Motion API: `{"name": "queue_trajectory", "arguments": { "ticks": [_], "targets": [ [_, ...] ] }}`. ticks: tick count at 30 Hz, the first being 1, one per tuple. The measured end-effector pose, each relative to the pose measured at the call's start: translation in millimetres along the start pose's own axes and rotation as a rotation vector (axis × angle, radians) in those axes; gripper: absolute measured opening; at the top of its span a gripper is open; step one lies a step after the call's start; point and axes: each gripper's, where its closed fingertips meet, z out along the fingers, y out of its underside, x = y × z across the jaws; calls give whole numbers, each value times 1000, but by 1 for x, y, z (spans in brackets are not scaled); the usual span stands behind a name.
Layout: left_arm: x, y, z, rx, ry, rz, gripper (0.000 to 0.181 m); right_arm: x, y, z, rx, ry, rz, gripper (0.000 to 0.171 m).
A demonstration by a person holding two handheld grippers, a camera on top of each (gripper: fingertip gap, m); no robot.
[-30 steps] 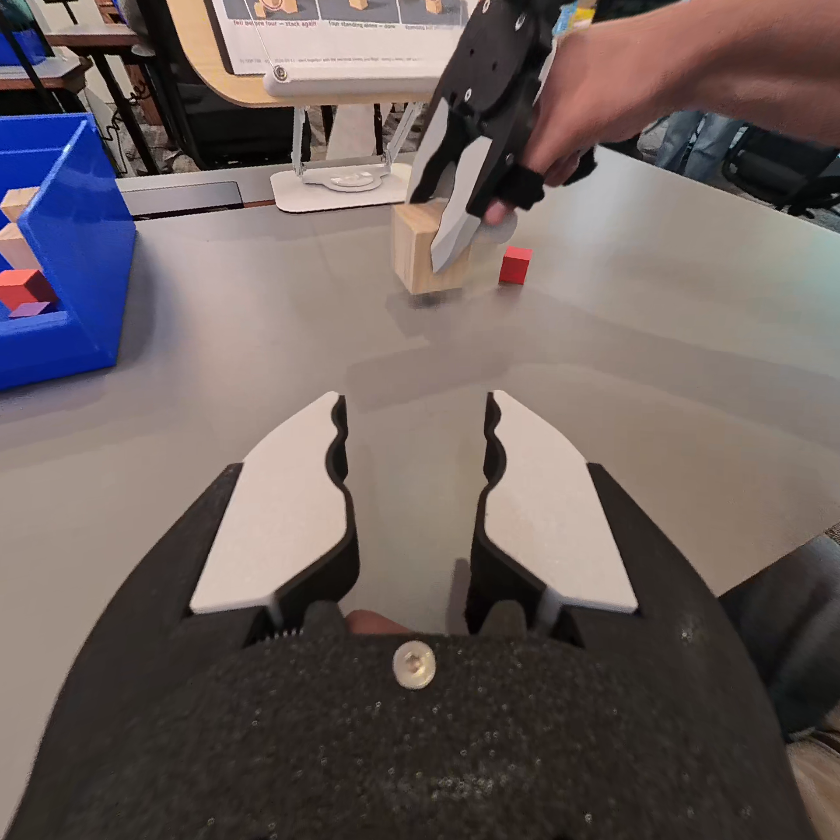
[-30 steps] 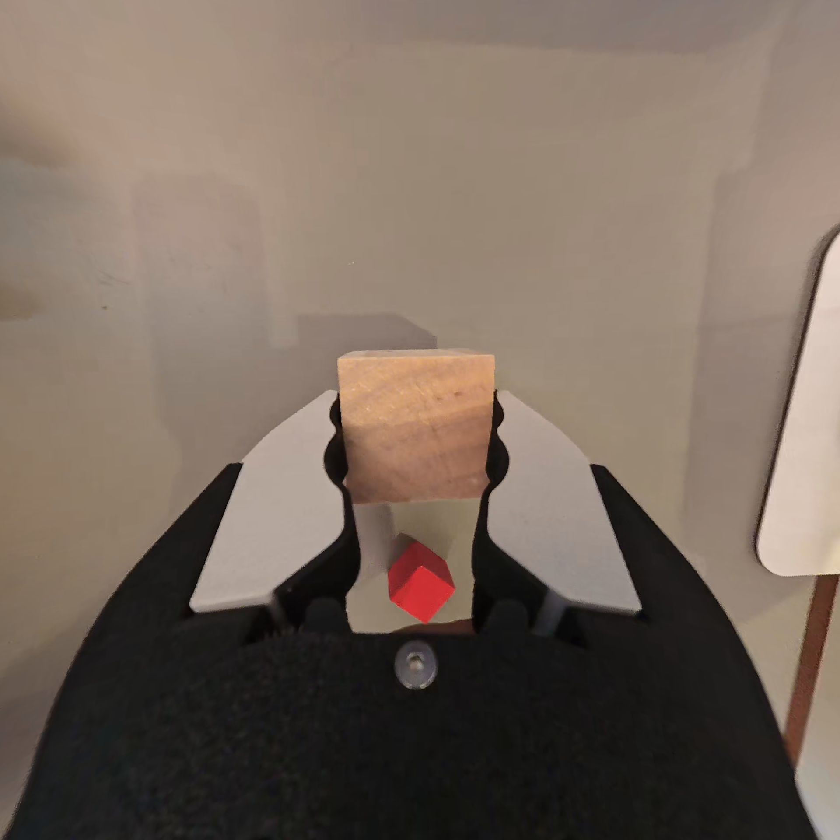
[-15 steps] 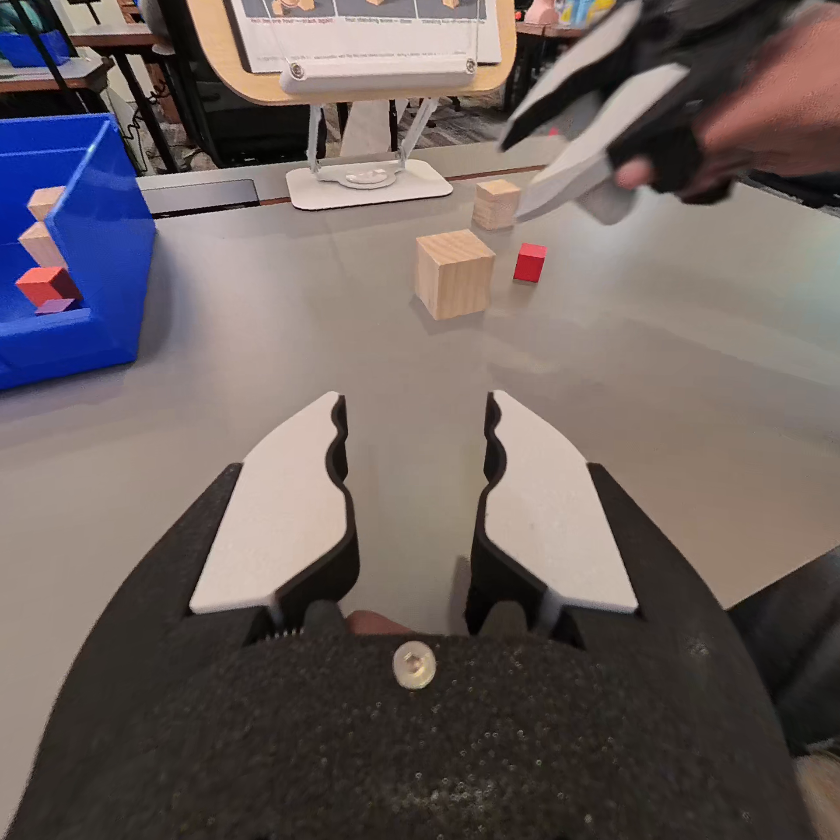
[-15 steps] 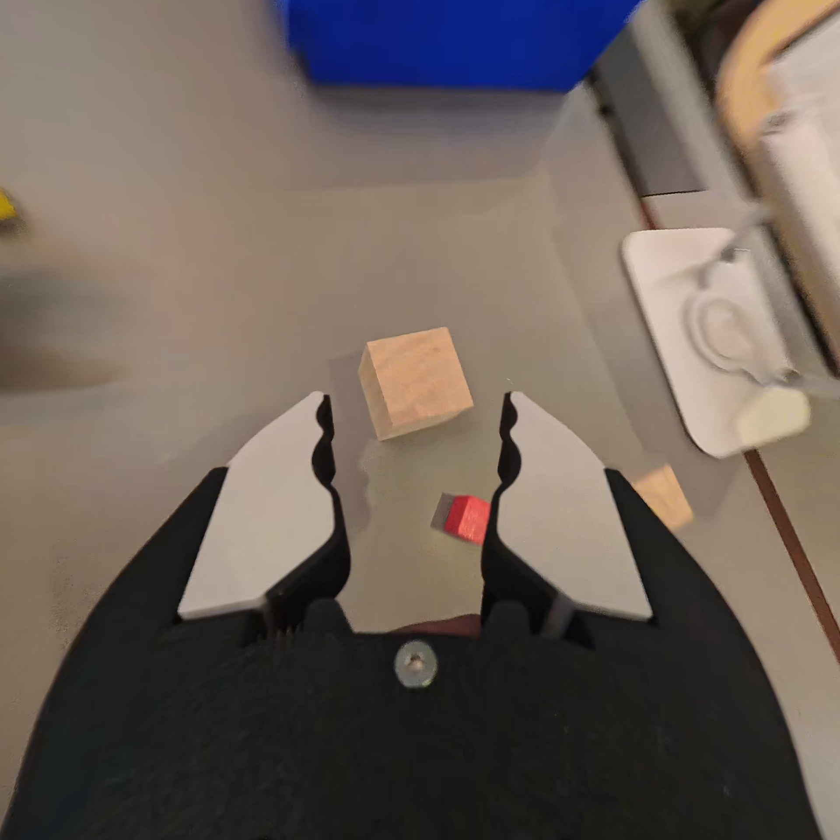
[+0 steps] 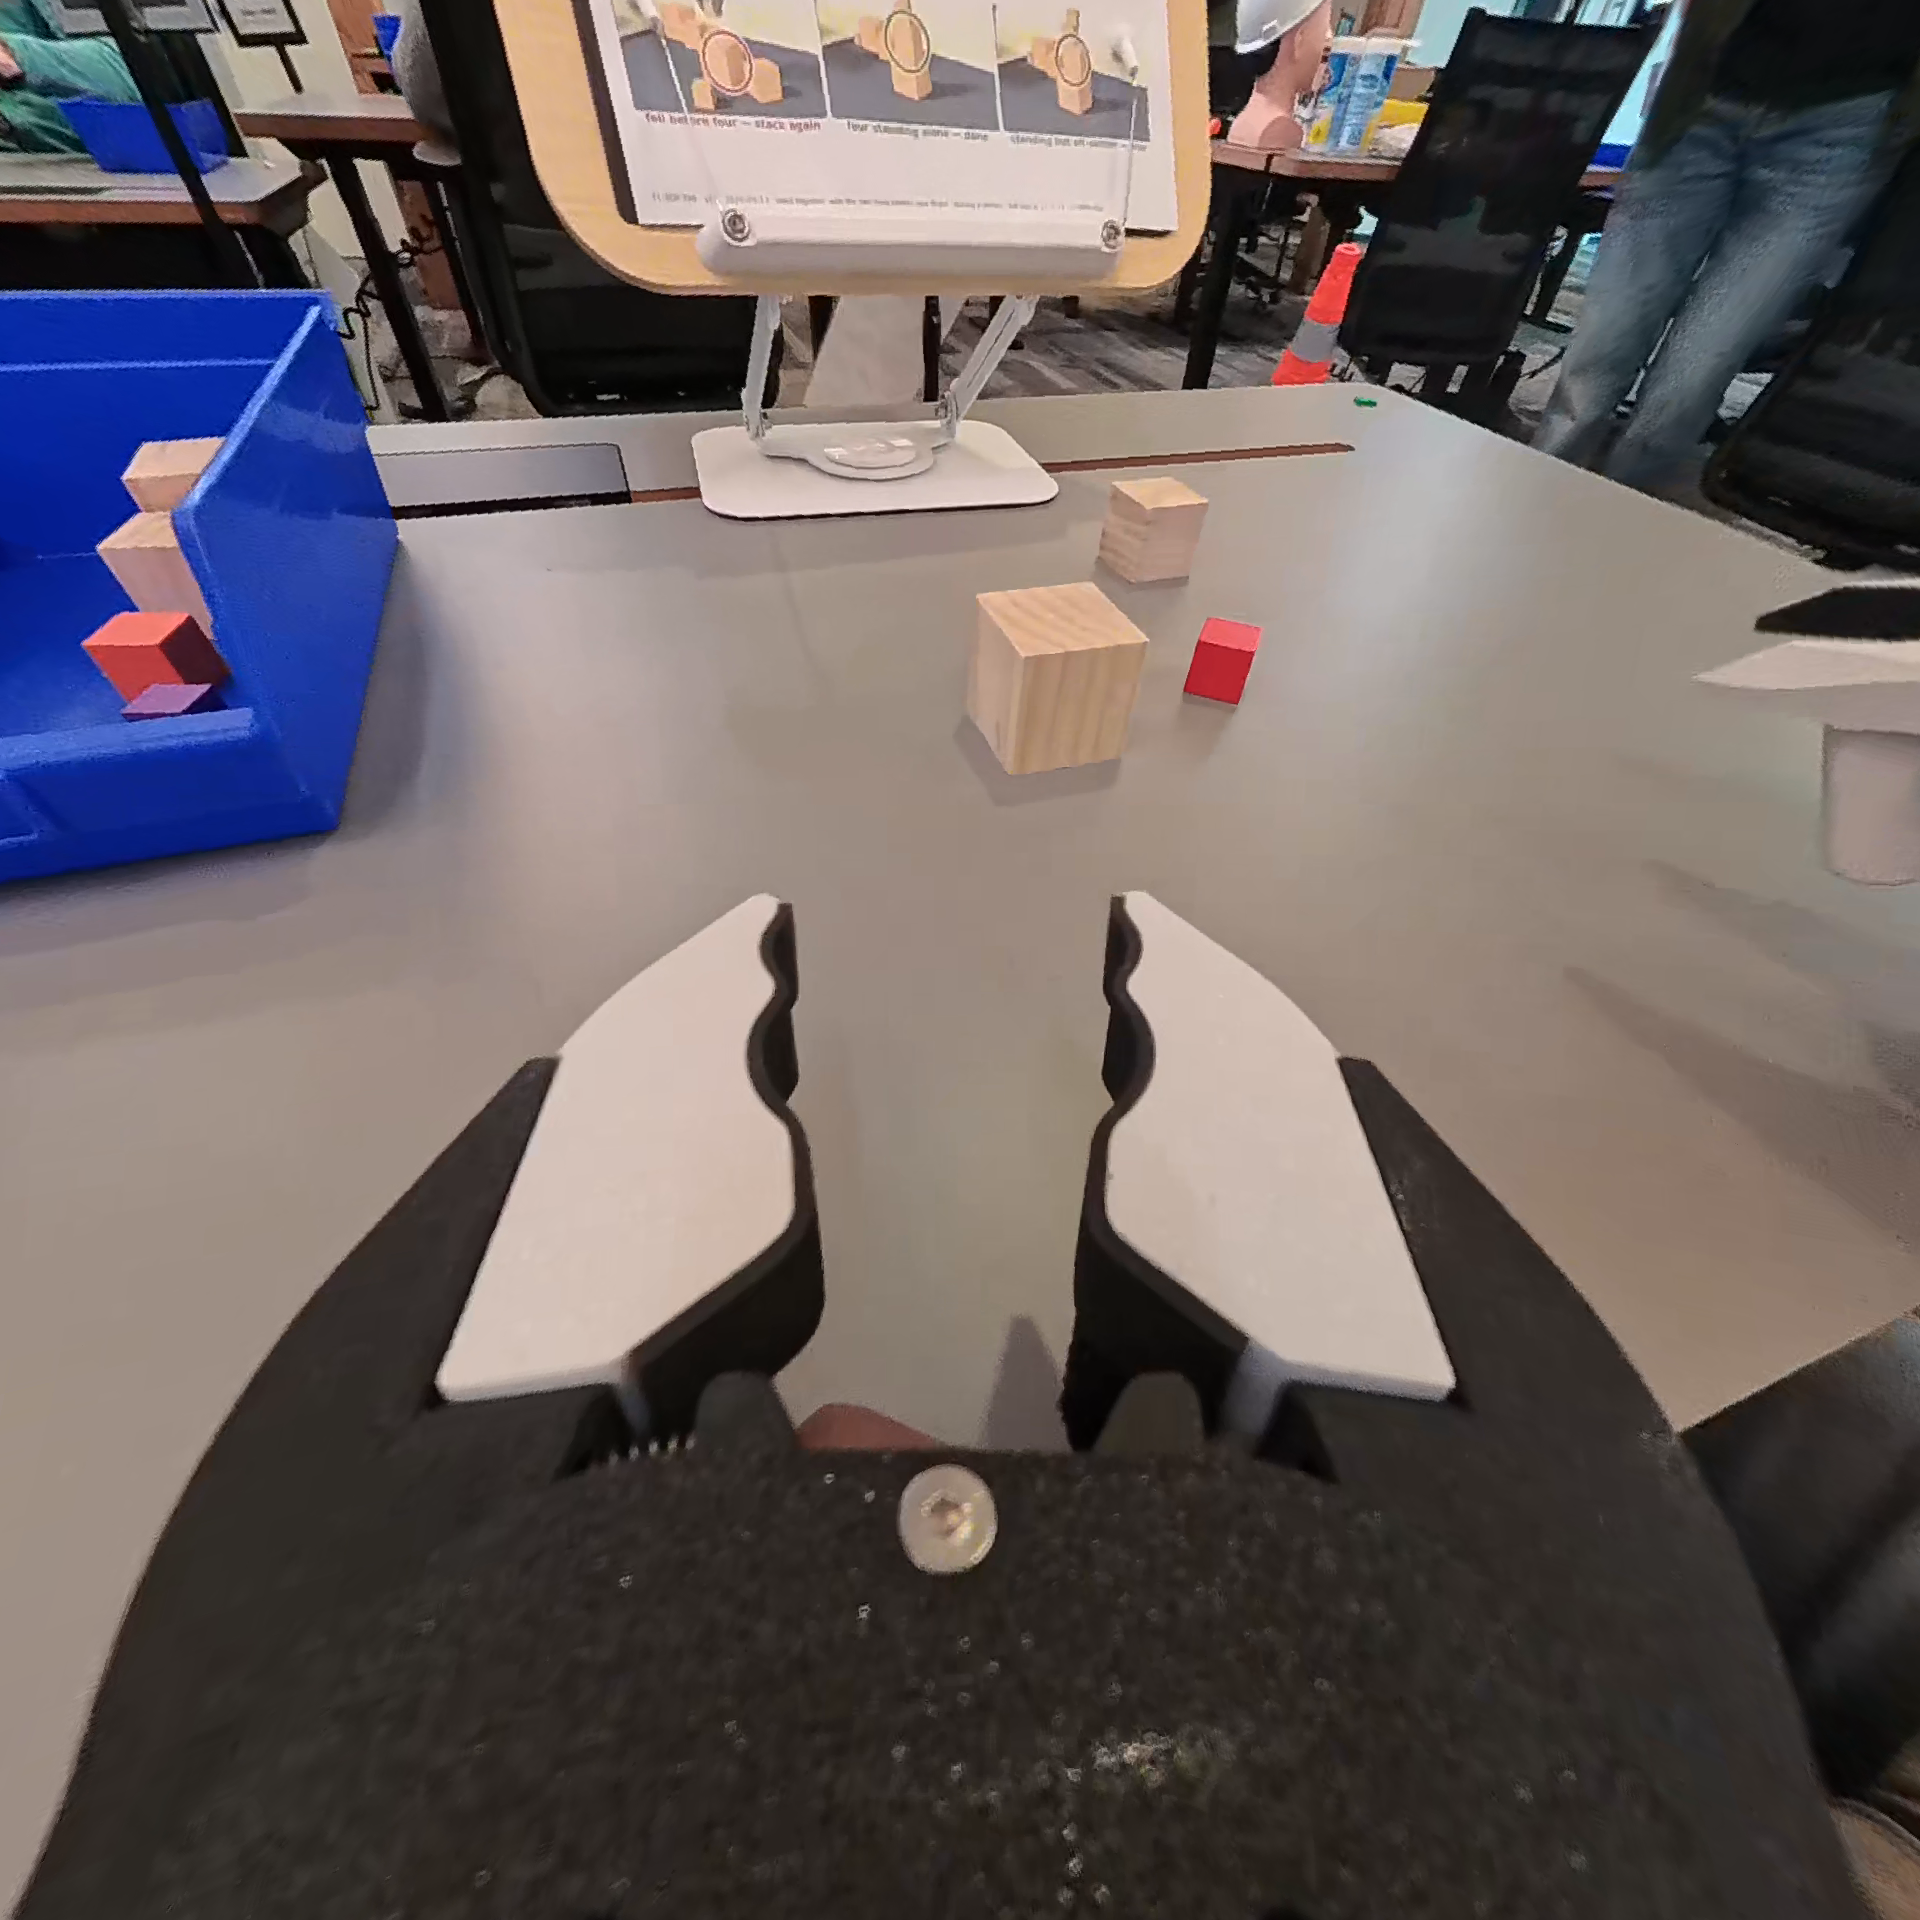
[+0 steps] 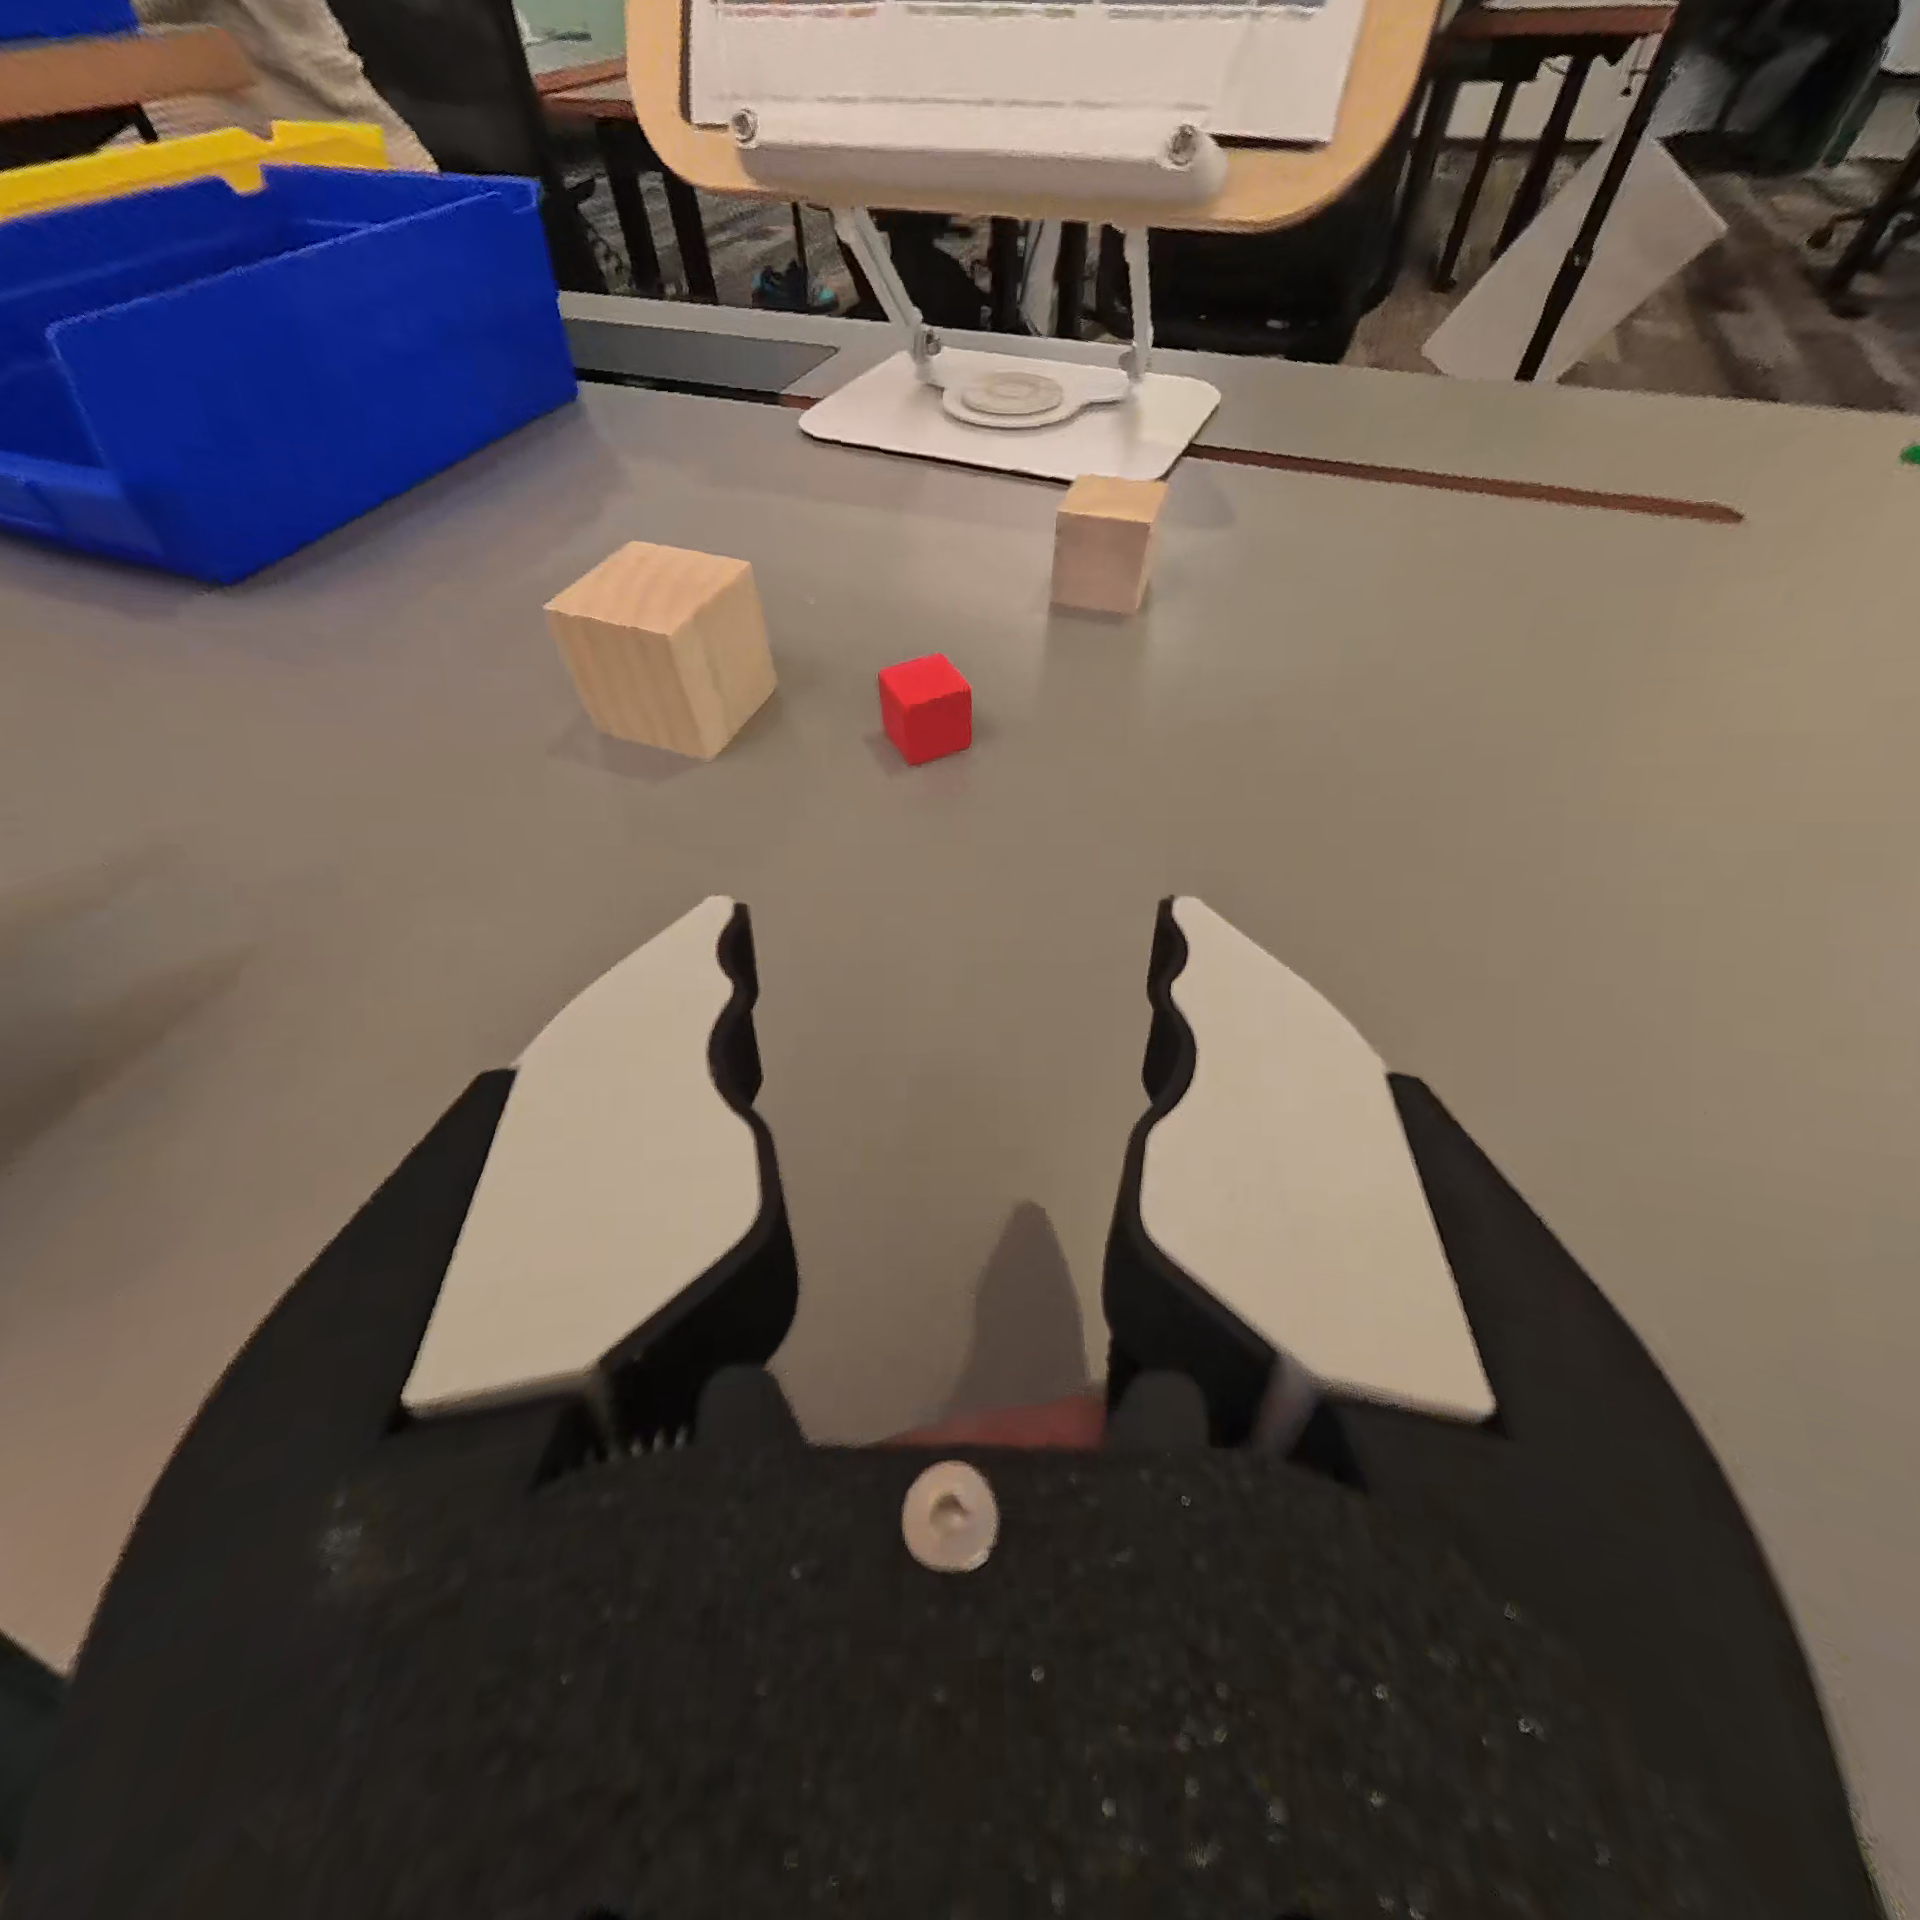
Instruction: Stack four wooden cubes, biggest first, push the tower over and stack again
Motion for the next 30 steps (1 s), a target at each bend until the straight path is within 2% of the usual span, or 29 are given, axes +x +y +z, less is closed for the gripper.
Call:
{"name": "queue_trajectory", "arguments": {
  "ticks": [4,9,14,18,23,26,27,30],
  "targets": [
    [5,1,0,-2,12,17,56,9,-10,22,-2,-50,-110,73],
    [10,2,1,-7,35,19,56,25,-50,100,-83,-270,-466,69],
    [14,1,0,-3,46,36,56,38,-65,190,-337,-466,-814,66],
    [17,1,0,-3,52,58,56,50,-54,233,-567,-534,-1030,67],
    [18,1,0,2,45,94,56,64,-33,258,-752,-583,-1108,62],
    [18,2,1,1,51,96,56,66,-22,269,-796,-603,-1084,59],
    [18,3,2,-2,54,92,56,65,-17,269,-823,-622,-1061,49],
    [18,5,3,-13,67,73,56,59,-24,269,-795,-623,-1003,47]
  ]
}}
